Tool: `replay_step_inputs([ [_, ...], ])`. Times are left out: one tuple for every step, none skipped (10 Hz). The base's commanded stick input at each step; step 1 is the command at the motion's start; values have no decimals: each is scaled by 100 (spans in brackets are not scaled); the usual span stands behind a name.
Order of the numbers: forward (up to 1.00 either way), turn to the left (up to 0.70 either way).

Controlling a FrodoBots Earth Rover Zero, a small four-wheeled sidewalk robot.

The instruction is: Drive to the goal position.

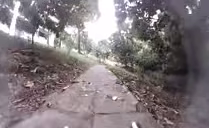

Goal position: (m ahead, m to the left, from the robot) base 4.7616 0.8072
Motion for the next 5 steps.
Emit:
replay_step_inputs([
  [70,-10],
  [70,-10],
  [70,-10],
  [70,-10],
  [70,-10],
])
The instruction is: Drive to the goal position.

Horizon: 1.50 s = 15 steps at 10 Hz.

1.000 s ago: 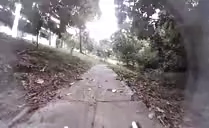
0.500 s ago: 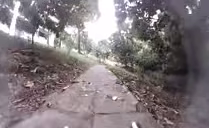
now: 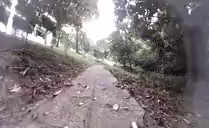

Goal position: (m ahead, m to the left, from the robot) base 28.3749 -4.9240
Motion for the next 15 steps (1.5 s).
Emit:
replay_step_inputs([
  [70,-10],
  [70,-10],
  [70,-10],
  [70,-10],
  [70,-10],
  [70,-10],
  [70,-9],
  [70,-5],
  [70,-2],
  [70,0],
  [70,0],
  [70,0],
  [70,0],
  [70,0],
  [70,0],
])
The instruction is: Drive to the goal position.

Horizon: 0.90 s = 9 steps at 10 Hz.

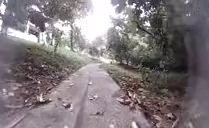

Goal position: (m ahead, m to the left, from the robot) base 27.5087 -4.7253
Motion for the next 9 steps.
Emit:
replay_step_inputs([
  [70,0],
  [70,0],
  [70,0],
  [70,0],
  [70,0],
  [70,0],
  [70,0],
  [70,0],
  [70,0],
])
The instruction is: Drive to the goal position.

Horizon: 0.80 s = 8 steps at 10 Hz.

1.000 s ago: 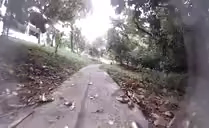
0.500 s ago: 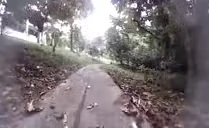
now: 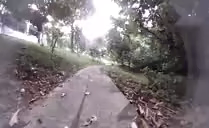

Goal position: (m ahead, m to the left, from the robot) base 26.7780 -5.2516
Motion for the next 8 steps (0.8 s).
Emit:
replay_step_inputs([
  [70,0],
  [70,0],
  [70,0],
  [70,0],
  [70,0],
  [70,0],
  [70,0],
  [70,0],
])
